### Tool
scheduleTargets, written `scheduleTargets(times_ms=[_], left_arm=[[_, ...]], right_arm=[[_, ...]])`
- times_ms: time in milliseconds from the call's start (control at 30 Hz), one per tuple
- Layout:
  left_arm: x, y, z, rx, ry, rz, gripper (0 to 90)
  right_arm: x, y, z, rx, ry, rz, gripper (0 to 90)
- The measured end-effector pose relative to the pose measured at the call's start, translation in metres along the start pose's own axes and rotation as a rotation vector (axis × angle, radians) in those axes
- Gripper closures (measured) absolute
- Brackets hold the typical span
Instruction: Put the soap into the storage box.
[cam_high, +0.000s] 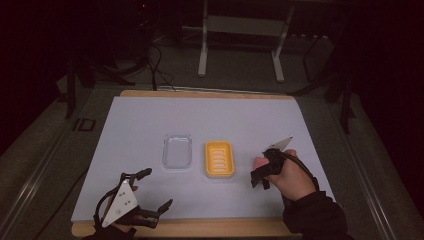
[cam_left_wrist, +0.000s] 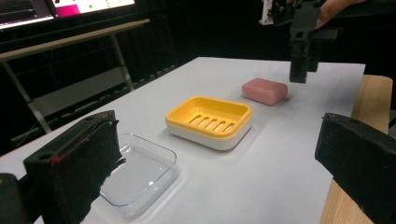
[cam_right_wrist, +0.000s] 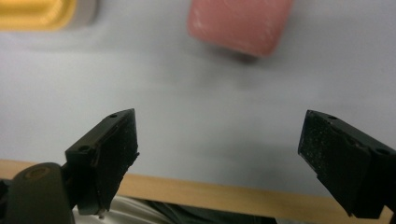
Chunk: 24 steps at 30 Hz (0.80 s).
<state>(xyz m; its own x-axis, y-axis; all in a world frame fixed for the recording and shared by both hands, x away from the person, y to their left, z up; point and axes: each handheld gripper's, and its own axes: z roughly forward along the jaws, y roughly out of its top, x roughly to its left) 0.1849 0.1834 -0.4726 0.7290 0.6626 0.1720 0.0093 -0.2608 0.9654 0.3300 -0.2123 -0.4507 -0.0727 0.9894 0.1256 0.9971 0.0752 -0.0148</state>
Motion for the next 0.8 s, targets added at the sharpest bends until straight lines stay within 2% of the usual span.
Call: scheduleTargets(times_ms=[133,367,400,467,533,667,800], left_arm=[[0.000,0.000,0.000,-0.001,0.001,0.000,0.6],[0.000,0.000,0.000,0.001,-0.001,0.000,0.6],[0.000,0.000,0.000,0.001,0.000,0.001,0.7],[0.000,0.000,0.000,0.001,-0.001,0.000,0.6],[0.000,0.000,0.000,0.003,-0.001,0.001,0.6],[0.000,0.000,0.000,0.003,-0.002,0.002,0.6],[0.000,0.000,0.000,0.002,-0.002,0.001,0.6]], right_arm=[[0.004,0.007,0.001,-0.016,-0.018,0.003,11.3],[0.005,0.016,0.003,-0.029,-0.019,0.028,11.3],[0.006,0.021,0.004,-0.064,-0.035,0.046,11.3],[0.005,0.025,0.004,-0.085,-0.029,0.064,11.3],[0.005,0.028,0.004,-0.113,-0.045,0.074,11.4],[0.006,0.037,0.006,-0.136,-0.071,0.096,11.3],[0.007,0.042,0.008,-0.155,-0.067,0.108,11.3]])
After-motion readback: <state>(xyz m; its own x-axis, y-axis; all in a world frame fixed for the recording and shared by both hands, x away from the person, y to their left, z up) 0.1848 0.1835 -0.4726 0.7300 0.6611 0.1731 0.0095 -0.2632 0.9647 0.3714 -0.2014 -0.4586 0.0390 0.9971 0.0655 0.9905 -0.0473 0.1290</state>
